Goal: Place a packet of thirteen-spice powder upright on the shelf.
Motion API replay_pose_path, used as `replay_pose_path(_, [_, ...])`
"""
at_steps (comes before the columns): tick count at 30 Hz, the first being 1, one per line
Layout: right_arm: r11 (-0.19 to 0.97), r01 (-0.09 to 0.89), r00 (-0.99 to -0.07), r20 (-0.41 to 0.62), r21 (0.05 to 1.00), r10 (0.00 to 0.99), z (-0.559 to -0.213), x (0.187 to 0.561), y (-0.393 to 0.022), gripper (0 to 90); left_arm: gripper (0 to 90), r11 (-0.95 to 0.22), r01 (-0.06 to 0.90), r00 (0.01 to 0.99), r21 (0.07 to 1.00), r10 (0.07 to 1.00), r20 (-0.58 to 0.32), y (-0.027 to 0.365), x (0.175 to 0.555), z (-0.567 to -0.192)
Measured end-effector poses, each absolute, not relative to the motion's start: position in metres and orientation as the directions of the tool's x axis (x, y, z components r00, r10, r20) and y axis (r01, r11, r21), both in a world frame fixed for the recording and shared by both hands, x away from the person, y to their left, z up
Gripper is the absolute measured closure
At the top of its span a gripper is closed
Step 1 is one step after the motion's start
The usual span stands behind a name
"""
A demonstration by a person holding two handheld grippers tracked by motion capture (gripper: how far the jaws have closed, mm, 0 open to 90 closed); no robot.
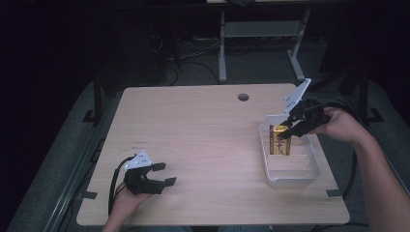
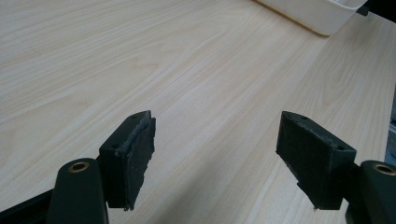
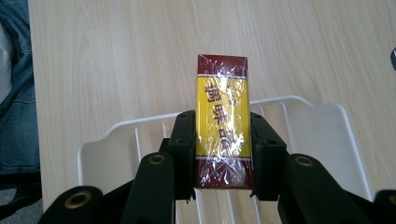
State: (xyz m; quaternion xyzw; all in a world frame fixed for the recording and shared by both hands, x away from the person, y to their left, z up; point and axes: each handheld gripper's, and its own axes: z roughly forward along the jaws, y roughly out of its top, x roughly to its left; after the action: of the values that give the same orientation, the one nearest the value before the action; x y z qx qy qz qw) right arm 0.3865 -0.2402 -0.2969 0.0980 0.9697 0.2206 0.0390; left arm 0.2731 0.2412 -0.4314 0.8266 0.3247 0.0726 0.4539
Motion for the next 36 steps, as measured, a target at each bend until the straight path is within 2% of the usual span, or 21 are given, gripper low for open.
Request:
replay_pose_path(11, [0.86,0.164,-0.972,-0.067,0.483,0.223,-0.303,0.382,-0.253,63.8,27.1,-0.382,0.47,0.781,0.796,0.601,-0.173,0.24,0.272,-0.431])
replay_pose_path(22, [0.873,0.154,-0.964,-0.122,0.463,0.235,-0.304,0.381,-0.251,62.5,27.1,-0.382,0.472,0.78,0.794,0.6,-0.176,0.24,0.273,-0.432])
replay_pose_path(36, [0.874,0.144,-0.97,-0.108,0.463,0.217,-0.305,0.384,-0.254,63.0,27.1,-0.379,0.472,0.781,0.796,0.598,-0.178,0.239,0.272,-0.431])
